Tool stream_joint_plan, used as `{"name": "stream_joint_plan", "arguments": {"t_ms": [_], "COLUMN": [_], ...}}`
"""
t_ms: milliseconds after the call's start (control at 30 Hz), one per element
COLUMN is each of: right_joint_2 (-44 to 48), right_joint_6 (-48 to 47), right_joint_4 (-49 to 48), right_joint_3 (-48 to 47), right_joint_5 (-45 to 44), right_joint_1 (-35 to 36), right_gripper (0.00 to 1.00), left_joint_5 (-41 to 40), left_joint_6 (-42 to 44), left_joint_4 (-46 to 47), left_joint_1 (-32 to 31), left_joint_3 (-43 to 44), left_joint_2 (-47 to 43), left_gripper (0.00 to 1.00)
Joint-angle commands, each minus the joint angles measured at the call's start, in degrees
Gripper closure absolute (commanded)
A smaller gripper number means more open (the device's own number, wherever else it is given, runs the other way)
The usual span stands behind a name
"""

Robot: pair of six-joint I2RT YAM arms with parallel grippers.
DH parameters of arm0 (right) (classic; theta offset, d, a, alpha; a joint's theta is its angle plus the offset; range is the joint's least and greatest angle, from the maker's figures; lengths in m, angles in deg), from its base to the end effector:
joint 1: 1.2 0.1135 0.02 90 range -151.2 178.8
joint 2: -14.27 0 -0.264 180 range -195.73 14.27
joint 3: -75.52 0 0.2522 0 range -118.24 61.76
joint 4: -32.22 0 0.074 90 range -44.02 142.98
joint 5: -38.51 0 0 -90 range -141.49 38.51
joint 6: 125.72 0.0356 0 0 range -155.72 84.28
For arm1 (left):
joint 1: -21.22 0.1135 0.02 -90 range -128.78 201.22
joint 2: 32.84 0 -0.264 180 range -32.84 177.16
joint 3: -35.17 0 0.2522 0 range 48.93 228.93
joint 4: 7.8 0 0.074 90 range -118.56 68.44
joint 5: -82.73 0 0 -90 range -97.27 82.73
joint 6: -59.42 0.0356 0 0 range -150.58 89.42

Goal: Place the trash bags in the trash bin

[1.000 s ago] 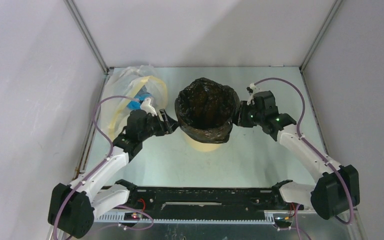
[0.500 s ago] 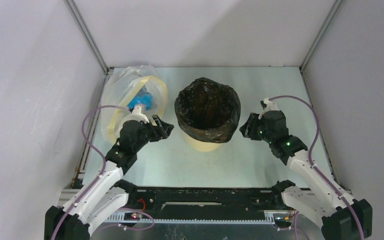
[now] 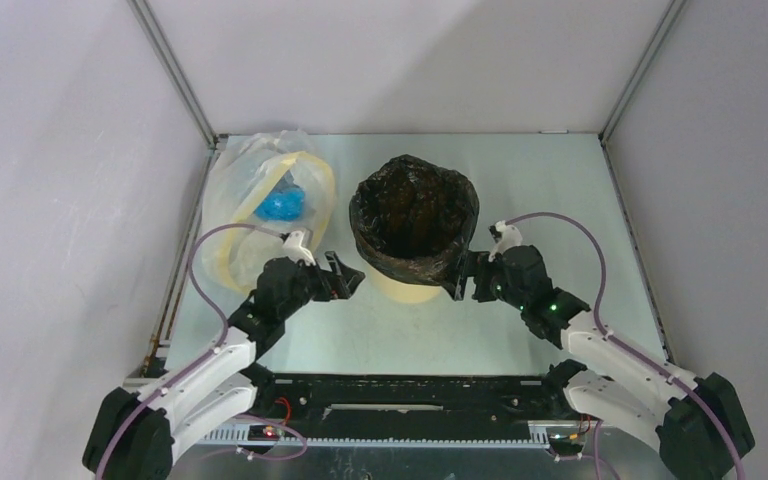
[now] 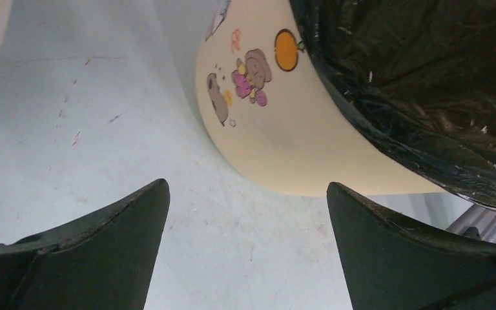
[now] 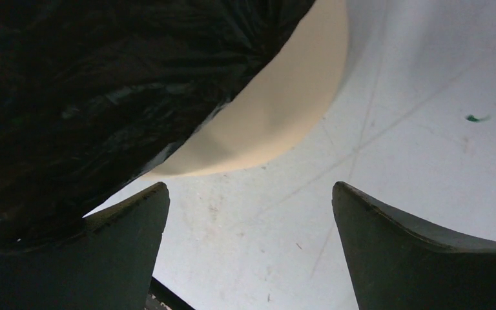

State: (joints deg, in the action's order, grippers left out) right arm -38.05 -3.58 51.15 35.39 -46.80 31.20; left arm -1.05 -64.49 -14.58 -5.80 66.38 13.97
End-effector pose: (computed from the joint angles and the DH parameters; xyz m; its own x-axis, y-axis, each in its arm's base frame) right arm 0.1664 0.1090 0.2126 -0.6850 0.1932 -0.7024 -0.2701 0.8281 0.4912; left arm 0.1616 -0.0867 0.1965 -0.5832 -0.3251 -0.7444 0.2597 0.7937 -0.5501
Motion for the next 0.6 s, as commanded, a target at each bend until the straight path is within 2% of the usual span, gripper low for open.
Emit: {"name": "stream_joint_plan", "arguments": {"t_ms": [0, 167, 267, 400, 567], "right_joint_2": [-2.5, -5.7, -6.4, -2.6, 4.7], "right_joint_6": [0.5, 1.2, 1.2, -0.3, -2.4], "right_joint_4": [-11.5, -17.4, -17.7, -13.0, -5.6], "right_joint_3": [0.7, 0.8, 0.2, 0.2, 0.2], "right_joint_5": [-1.3, -2.3, -2.2, -7.3, -18.0], "right_joint_1": [2.0, 2.9, 2.4, 1.9, -0.3], "right_gripper": [0.01, 0.02, 0.02, 0.02, 0.03], "left_joint_5": [0.5, 0.0, 0.0, -4.8, -12.6], "left_joint_6": [3.0, 3.1, 4.1, 6.4, 9.6], "left_joint_4": [12.0, 19.3, 19.7, 15.0, 10.0], "left_joint_1": [-1.8, -2.8, -2.9, -2.9, -2.9], "left_joint_3": [-0.3, 0.5, 2.4, 2.9, -0.1], "left_joint_2": [3.8, 10.1, 12.2, 8.3, -1.7], "left_gripper": [0.00, 0.00, 0.00, 0.00, 0.00]}}
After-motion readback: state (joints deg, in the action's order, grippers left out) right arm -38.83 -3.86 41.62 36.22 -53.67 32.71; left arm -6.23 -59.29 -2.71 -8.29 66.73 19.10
